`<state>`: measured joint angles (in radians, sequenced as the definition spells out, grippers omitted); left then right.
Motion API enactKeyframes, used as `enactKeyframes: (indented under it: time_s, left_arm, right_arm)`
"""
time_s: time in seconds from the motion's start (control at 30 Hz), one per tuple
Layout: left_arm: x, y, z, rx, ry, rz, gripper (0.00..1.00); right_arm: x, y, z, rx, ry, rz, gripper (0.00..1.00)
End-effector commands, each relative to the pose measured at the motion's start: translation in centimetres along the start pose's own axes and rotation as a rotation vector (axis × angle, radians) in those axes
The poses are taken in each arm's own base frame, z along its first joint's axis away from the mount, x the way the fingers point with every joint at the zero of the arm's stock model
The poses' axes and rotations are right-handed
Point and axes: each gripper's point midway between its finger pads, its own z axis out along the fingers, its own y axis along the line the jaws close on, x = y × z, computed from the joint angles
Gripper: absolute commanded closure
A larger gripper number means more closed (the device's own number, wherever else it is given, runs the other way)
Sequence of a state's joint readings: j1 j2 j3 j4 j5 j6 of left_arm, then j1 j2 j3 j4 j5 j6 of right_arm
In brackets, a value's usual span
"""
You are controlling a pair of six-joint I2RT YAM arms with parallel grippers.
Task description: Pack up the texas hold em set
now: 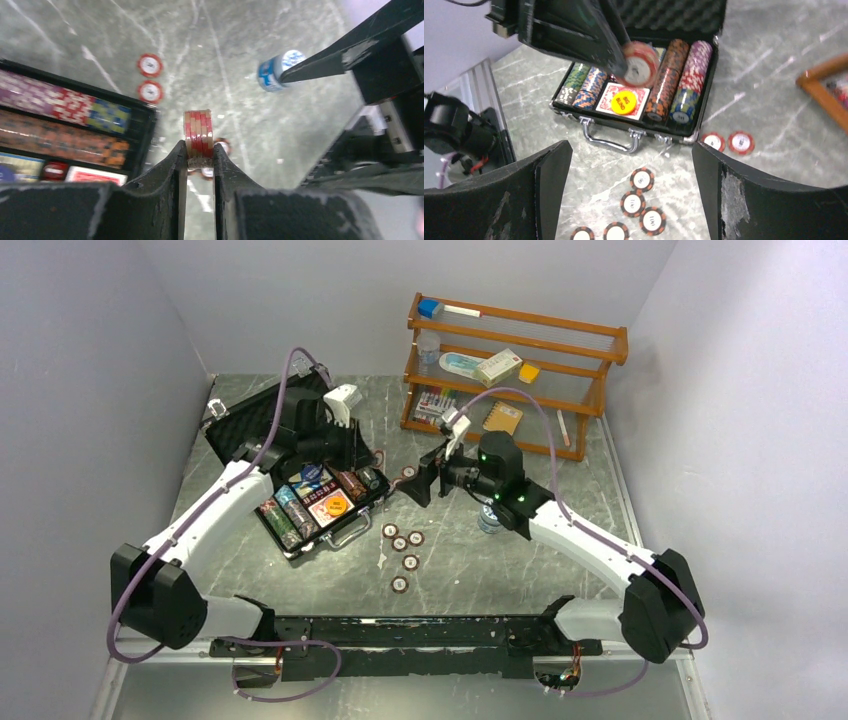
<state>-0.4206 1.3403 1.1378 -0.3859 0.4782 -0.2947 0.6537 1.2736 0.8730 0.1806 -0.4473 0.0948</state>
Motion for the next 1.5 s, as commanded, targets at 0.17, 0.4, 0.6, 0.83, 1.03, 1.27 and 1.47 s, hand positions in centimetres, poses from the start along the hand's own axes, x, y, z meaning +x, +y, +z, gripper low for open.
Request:
enactKeyframes:
  time_s: [0.17,0.4,0.6,0.83,1.03,1.27,1.47]
  left_arm:
    - [0.7,3.8,1.5,-0.052,0.109,0.425,0.93]
    - [2.6,4.8,5.1,-0.013,0.248,0.450,0.93]
    - [3.3,6.9,6.9,-0.081,0.314,0.472,0.93]
    - [4.4,7.0,8.4,-0.028,0.385,0.455,0.93]
    - [6.1,8.1,9.4,-0.037,0.460,0.410,0.93]
    - [6.7,9.0,9.7,-0.080,0.475,0.389,0.93]
    - [7.2,10.6,10.0,-0.159,0.506,0.385,0.89]
  right_arm:
    - [4.0,-2.5,-1.7,0.225,-0.087,0.392,0.06]
    - [6.3,-3.1,-2.1,0.273,-0.038,0.431,0.07]
    - [7.4,-3.7,-2.5,0.307,-0.013,0.447,0.07]
    - [7.8,-3.9,-2.7,0.316,-0.001,0.452,0.07]
    - [8.1,-3.8,-2.5,0.302,0.017,0.450,0.07]
    - [8.5,-3.7,-2.5,0.299,0.031,0.452,0.07]
    - [8.7,-3.7,-2.4,0.292,0.042,0.450,0.07]
